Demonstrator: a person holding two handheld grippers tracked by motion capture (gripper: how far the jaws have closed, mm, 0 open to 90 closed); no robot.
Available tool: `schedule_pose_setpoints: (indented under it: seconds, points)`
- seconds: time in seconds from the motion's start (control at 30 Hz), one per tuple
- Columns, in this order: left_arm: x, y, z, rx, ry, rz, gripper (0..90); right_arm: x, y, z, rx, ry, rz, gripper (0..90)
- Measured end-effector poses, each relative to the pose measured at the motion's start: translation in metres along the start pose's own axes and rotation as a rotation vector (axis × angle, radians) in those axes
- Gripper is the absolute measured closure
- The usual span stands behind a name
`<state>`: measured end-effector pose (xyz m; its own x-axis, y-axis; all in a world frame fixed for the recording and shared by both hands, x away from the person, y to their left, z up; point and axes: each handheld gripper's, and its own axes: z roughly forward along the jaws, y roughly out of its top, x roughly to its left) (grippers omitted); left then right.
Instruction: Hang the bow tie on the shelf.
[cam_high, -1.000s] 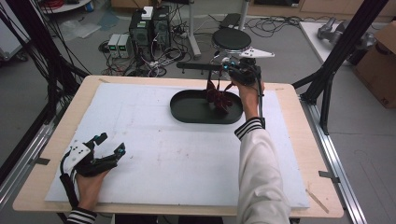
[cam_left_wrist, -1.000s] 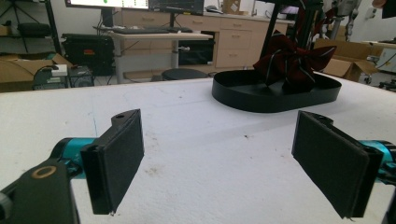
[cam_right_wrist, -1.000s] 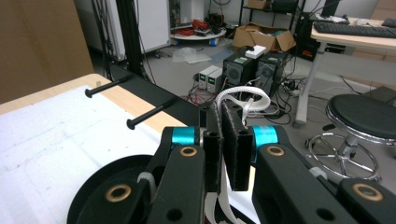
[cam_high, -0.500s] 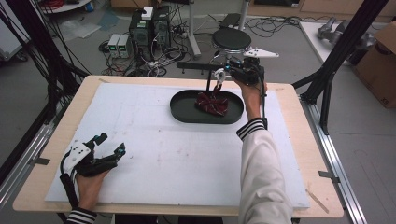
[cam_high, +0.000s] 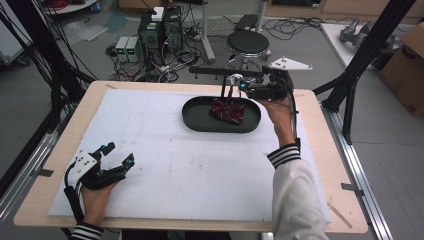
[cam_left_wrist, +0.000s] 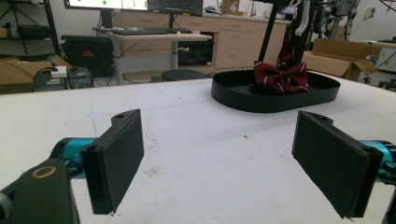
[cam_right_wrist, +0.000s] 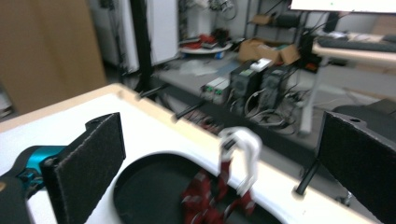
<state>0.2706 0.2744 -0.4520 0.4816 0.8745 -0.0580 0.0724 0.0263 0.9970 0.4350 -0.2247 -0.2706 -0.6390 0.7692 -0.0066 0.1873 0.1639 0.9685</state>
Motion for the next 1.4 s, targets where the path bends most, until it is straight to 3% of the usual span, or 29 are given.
schedule_pose_setpoints:
  seconds: [0.27, 0.4, 0.5, 0.7, 0.87, 1.0, 1.1, 1.4]
  points:
    - [-0.001, 0.000, 0.000, 0.000, -0.001, 0.008, 17.0, 0.027, -0.025, -0.055, -0.070, 0.061, -0.034, 0.4]
    - [-0.002, 0.000, -0.001, -0.006, -0.005, 0.019, 16.6, 0.041, -0.052, -0.079, -0.088, 0.042, -0.048, 0.4]
    - [-0.002, 0.000, -0.001, -0.010, -0.001, 0.021, 16.5, 0.050, -0.076, -0.097, -0.138, 0.008, -0.052, 0.4]
    - [-0.002, 0.000, 0.000, -0.005, 0.000, 0.020, 16.4, 0.063, -0.127, -0.122, -0.178, -0.035, 0.001, 0.4]
    - [-0.002, 0.000, 0.000, -0.002, -0.001, 0.022, 16.4, 0.069, -0.164, -0.126, -0.201, -0.072, 0.029, 0.4]
    - [-0.003, 0.000, 0.000, -0.001, -0.005, 0.030, 16.4, 0.070, -0.184, -0.122, -0.185, -0.101, 0.035, 0.4]
    - [-0.003, 0.000, -0.001, -0.005, -0.013, 0.033, 16.1, 0.069, -0.192, -0.119, -0.150, -0.121, 0.002, 0.4]
    - [-0.005, -0.001, -0.002, -0.023, -0.010, 0.052, 16.1, 0.066, -0.211, -0.111, -0.141, -0.126, 0.039, 0.4]
